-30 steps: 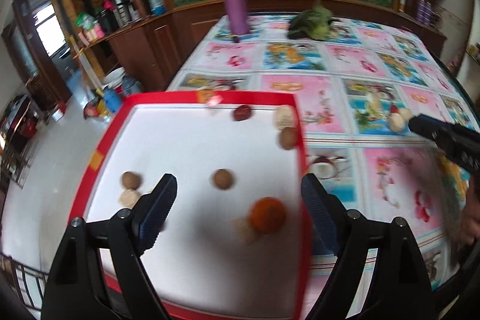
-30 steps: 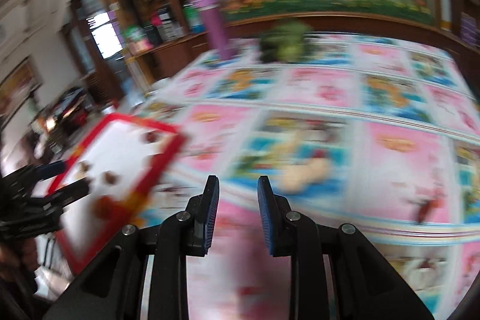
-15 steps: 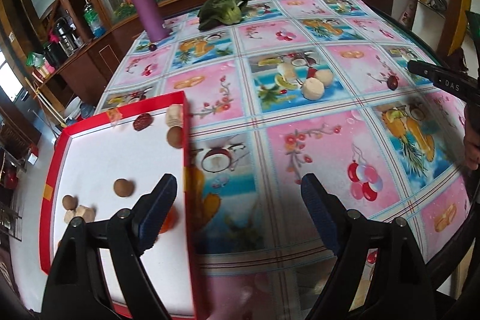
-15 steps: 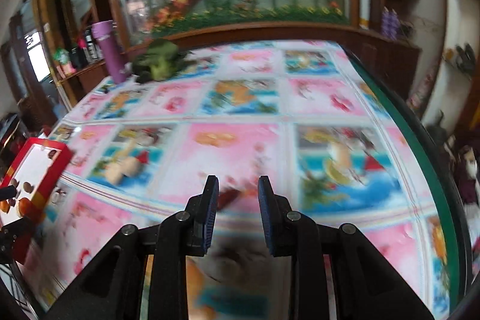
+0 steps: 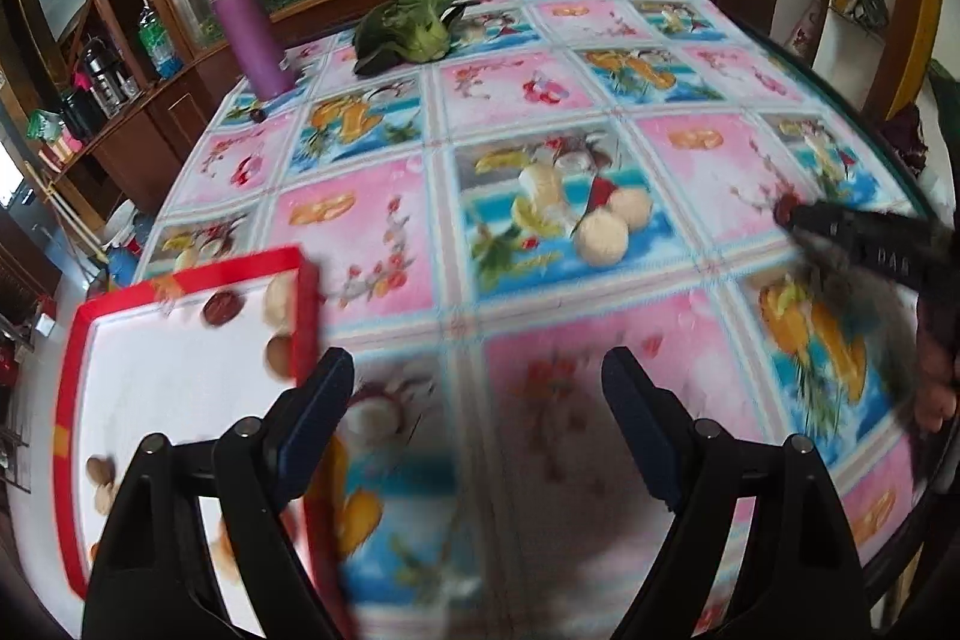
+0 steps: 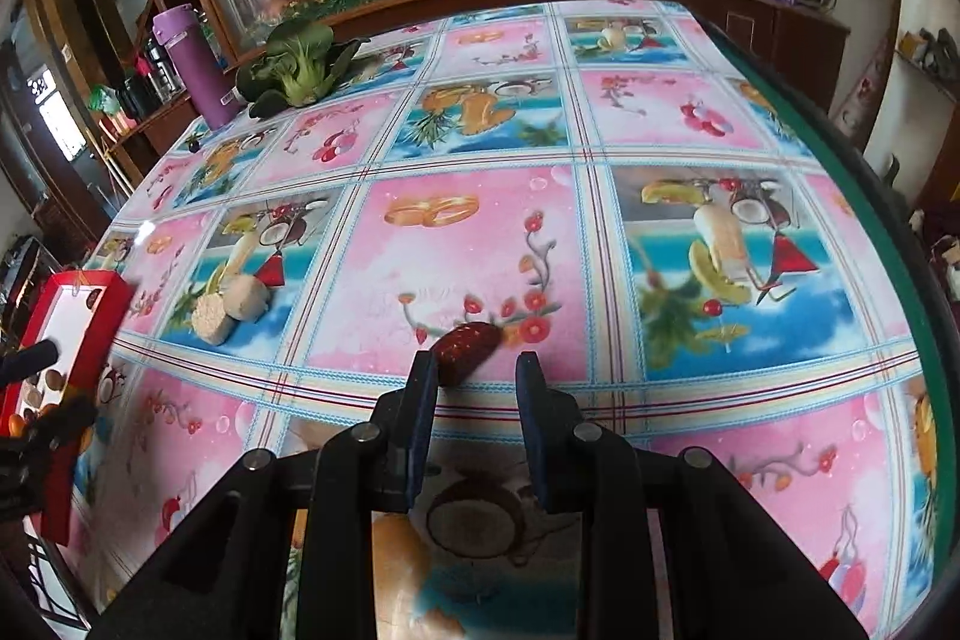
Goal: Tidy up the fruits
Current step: 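Grasp a red date with the right tool while the left tool grasps a beige chunk, then drop the chunk into the tray with the left tool while the right tool carries the date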
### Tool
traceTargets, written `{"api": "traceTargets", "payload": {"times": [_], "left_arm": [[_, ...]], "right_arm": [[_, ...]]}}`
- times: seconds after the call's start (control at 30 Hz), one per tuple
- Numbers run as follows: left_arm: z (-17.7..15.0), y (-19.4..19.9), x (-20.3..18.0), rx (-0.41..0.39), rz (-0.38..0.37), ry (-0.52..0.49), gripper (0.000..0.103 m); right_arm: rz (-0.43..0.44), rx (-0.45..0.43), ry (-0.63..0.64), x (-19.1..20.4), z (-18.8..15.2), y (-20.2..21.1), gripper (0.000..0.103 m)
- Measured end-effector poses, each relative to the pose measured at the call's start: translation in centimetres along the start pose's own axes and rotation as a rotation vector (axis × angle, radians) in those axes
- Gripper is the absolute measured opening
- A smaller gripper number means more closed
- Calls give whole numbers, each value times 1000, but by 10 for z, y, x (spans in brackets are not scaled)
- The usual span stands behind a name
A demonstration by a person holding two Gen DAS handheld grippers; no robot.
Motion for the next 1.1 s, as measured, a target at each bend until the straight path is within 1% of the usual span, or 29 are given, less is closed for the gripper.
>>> {"api": "traceTargets", "payload": {"times": [0.07, 0.13, 0.2, 0.27, 0.43, 0.57, 0.6, 0.63, 0.7, 0.9, 1.03, 1.1], "left_arm": [[6, -15, -5, 12, -4, 7, 85], [9, -30, -15, 27, -55, 16, 85], [9, -43, -23, 55, -69, 22, 85], [12, -51, -30, 50, -90, 23, 85], [21, -65, -37, 41, -93, 20, 85], [24, -72, -40, 31, -107, 17, 85], [24, -74, -40, 31, -109, 19, 82], [24, -76, -41, 33, -117, 22, 76], [22, -81, -43, 51, -134, 29, 67], [25, -84, -45, 35, -148, 39, 65], [26, -83, -47, 23, -152, 34, 59], [26, -83, -47, 21, -153, 34, 59]], "right_arm": [[5, 0, -2, 2, 1, 0, 26], [7, 1, -1, 4, 1, -1, 26], [10, 2, 1, 6, 2, -3, 26], [8, 4, 5, 7, 3, -5, 26], [-1, 28, 12, 8, 2, -11, 26], [-14, 22, 23, 9, 3, -13, 26], [-18, 21, 26, 9, 4, -14, 26], [-23, 21, 31, 10, 4, -15, 26], [-35, 20, 40, 11, 5, -16, 26], [-60, 14, 60, 14, 7, -21, 26], [-68, 8, 71, 16, 8, -23, 25], [-72, 5, 79, 17, 9, -25, 24]]}}
Point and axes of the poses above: each gripper's, at about its wrist camera, not at the fingertips, and y roughly against the way its jaws point, x to its left, z to its top, the point moved 6 cm from there along -y, roughly the way its jaws point, and after that the axes turned 11 degrees about -x, right-handed, at the moved point
